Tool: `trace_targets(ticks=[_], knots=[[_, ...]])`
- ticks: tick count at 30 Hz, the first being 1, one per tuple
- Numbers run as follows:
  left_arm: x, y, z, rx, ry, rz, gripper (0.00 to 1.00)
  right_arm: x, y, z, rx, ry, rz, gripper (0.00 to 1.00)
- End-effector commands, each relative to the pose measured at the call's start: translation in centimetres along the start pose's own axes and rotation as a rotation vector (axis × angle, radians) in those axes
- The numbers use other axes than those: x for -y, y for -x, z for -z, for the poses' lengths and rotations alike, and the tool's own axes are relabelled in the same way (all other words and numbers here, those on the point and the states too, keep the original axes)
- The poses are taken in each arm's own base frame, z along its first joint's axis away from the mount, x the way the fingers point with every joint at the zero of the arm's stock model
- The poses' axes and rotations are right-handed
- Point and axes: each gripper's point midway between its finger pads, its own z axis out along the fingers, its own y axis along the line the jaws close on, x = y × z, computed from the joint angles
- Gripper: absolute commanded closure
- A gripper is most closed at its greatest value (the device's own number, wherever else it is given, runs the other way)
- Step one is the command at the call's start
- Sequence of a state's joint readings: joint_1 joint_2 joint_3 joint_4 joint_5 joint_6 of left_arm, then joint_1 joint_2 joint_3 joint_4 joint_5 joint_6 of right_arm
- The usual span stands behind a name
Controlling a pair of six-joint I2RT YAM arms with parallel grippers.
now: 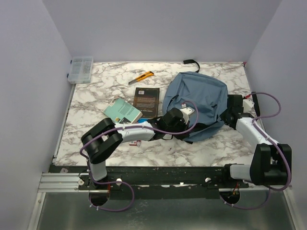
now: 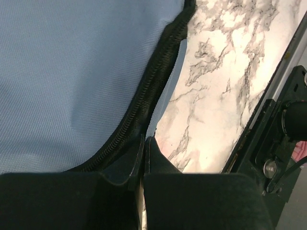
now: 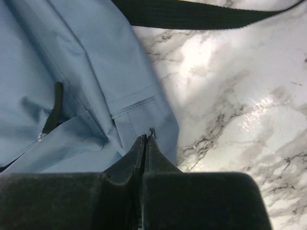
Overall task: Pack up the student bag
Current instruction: Unzip the student bag at the center of the board.
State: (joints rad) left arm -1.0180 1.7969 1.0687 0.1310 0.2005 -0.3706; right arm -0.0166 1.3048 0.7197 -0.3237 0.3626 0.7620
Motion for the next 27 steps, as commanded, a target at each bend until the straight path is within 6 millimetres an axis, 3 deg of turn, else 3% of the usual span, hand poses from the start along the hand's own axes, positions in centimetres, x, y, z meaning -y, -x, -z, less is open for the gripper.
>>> trace_targets(ticks=[1,6,10,14,17,21,24,27], knots=[[1.1,-2.6,1.2,-0.114,-0.066,0.037,0.96,-1.9,4.0,1.2,0.133,0.123,0.055,0.99],[2.5,-0.7,2.2,-0.080,-0.138,0.087,0.63,-2.3,2.6,3.4,0.094,0.237,0.138,0.85],[3.1,1.7,3.8,-0.031,-0.206,0.155,0.45,-3.3,2.4,5.4,0.075,0.332,0.195,0.60],[3.2,4.1,6.1,0.031,-0.260,0.202,0.34,-5.8,1.9,7.9,0.059,0.476,0.299,0.40],[3.2,5.6,8.2,0.079,-0.307,0.241,0.30,-9.1,-0.8,10.7,-0.010,0.662,0.389,0.33],[1.9,6.7,11.0,0.146,-0.319,0.288,0.26,-12.0,-6.3,13.6,-0.132,0.841,0.537,0.31],[0.4,6.7,12.5,0.180,-0.298,0.331,0.23,-12.4,-10.3,13.9,-0.225,0.862,0.629,0.30],[-0.9,6.4,13.0,0.177,-0.280,0.421,0.20,-11.7,-13.0,13.1,-0.289,0.823,0.697,0.30]])
